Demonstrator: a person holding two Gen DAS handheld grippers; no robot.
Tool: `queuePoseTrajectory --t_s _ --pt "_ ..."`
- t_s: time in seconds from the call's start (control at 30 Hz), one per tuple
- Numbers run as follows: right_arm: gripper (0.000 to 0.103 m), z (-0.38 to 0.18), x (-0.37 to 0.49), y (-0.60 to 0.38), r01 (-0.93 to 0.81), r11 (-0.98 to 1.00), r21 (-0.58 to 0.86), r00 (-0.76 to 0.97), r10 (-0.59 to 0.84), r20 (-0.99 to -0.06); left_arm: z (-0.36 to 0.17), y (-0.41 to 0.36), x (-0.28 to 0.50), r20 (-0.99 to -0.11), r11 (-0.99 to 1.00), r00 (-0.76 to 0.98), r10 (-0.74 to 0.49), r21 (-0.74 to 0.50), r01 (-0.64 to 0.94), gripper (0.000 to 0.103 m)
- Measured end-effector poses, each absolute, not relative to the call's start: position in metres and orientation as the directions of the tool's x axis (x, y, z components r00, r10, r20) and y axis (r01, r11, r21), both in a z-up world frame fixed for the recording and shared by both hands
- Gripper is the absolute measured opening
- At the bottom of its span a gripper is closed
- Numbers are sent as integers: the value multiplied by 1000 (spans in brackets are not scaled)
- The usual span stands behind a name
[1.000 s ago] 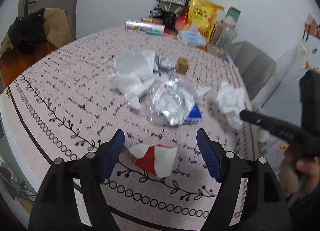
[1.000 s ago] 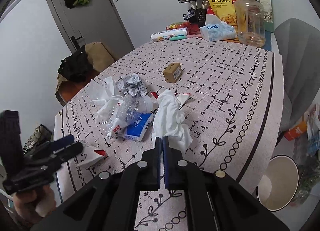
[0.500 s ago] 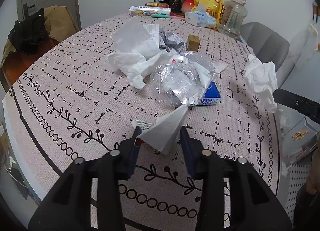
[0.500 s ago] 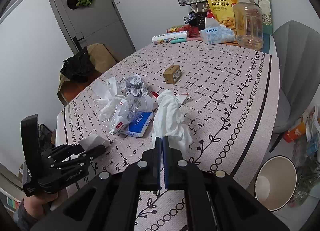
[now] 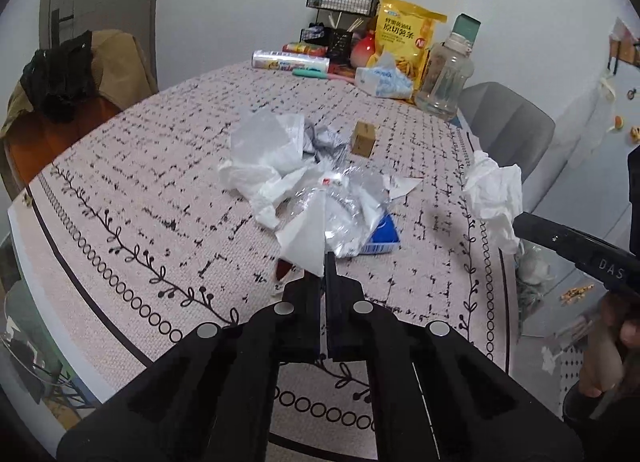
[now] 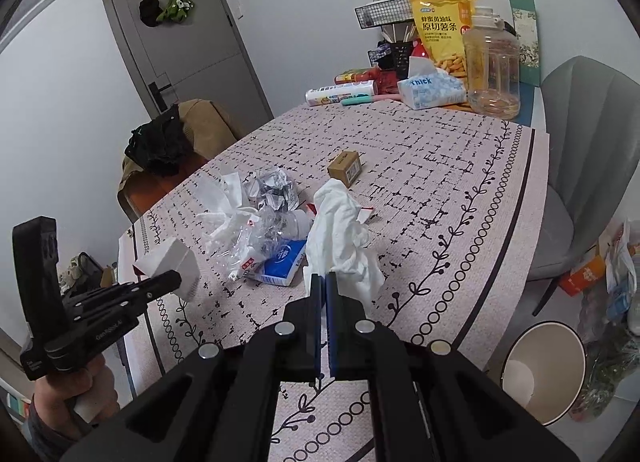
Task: Collect trash
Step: 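Lift the white tissue with the right tool and carry it toward the bin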
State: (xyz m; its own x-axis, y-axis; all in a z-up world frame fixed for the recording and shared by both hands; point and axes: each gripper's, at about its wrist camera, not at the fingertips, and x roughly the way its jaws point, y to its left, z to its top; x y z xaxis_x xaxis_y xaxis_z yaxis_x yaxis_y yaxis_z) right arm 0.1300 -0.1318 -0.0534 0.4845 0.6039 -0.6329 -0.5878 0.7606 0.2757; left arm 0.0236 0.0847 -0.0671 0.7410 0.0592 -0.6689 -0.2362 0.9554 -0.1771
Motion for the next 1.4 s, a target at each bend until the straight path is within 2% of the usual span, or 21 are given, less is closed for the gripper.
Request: queuePoseTrajectory --t_s 0.33,0.77,1.1,1.4 --pt "3 -46 128 -149 -576 770 276 506 601 -619 -49 69 29 -635 959 772 25 -203 -197 2" --pt "3 -45 150 -225 -441 857 267 599 503 -623 -19 -5 88 -592 979 798 -114 -202 -10 2" --pt "3 -67 173 -305 -267 922 282 659 388 -644 -24 -77 143 -626 970 745 -230 -210 123 2" --pt "3 -116 205 -370 -117 941 317 652 314 -691 -45 -139 194 -683 951 661 -310 -236 202 2"
